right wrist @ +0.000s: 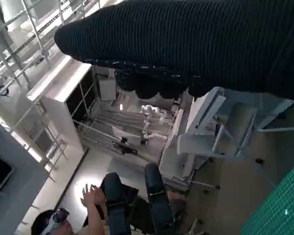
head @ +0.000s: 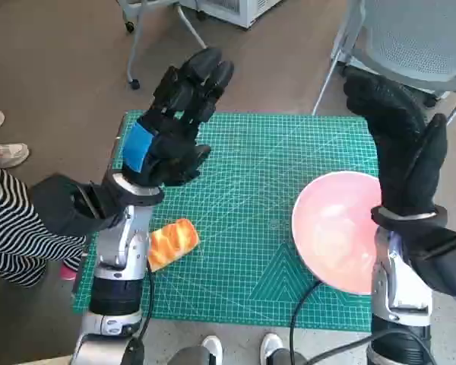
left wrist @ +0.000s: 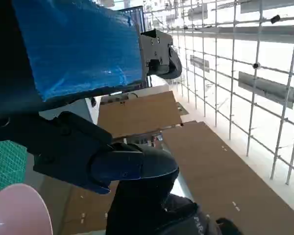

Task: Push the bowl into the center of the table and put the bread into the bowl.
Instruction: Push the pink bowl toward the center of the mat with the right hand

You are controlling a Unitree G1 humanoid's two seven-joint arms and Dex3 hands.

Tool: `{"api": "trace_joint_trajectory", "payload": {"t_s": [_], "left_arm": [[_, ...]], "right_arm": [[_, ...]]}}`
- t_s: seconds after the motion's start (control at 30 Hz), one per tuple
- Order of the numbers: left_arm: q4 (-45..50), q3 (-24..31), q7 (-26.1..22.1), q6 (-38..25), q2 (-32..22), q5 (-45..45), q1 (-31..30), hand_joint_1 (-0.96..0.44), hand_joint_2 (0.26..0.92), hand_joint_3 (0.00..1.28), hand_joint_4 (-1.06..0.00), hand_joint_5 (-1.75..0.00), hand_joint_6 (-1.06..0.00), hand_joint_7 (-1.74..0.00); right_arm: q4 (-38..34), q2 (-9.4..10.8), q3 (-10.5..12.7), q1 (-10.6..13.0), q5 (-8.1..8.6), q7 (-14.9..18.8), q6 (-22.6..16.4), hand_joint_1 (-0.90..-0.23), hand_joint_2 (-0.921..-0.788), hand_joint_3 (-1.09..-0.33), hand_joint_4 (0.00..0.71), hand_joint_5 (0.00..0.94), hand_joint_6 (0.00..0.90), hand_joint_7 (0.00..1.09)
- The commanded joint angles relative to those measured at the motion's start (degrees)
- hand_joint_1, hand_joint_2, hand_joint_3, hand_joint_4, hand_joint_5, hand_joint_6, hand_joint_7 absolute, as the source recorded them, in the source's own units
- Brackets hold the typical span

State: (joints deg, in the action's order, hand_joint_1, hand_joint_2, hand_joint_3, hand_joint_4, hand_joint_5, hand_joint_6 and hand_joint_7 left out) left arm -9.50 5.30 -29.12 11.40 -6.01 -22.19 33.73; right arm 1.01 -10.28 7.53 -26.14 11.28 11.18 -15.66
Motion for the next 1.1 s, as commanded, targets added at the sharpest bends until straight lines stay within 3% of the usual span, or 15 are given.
{"api": "trace_joint_trajectory", "payload": {"t_s": [0.03, 0.87, 1.1], "left_arm": [[0.51, -0.26, 0.1, 0.19, -0.09, 0.64, 0.25, -0.68, 0.921, 0.37, 0.0, -0.16, 0.0, -0.51], [0.59, -0.37, -0.29, 0.01, 0.0, 0.35, 0.36, -0.66, 0.921, 0.38, 0.0, -0.16, 0.0, -0.51], [0.9, -0.33, -0.29, -0.06, -0.06, 0.29, -0.08, -0.66, 0.921, 0.38, 0.0, -0.15, 0.0, -0.51]], "right_arm": [[-0.16, -0.03, 0.21, 0.98, 0.57, 0.37, 1.18, -0.714, -0.921, -0.706, 0.216, 0.0, 0.113, 0.55], [0.37, -0.28, 0.62, 1.49, 0.7, 0.62, 1.52, -0.714, -0.921, -0.705, 0.216, 0.0, 0.113, 0.55], [0.06, -2.37, 3.23, 3.55, 1.84, 2.17, -0.17, -0.719, -0.921, -0.707, 0.217, 0.001, 0.113, 0.55]]}}
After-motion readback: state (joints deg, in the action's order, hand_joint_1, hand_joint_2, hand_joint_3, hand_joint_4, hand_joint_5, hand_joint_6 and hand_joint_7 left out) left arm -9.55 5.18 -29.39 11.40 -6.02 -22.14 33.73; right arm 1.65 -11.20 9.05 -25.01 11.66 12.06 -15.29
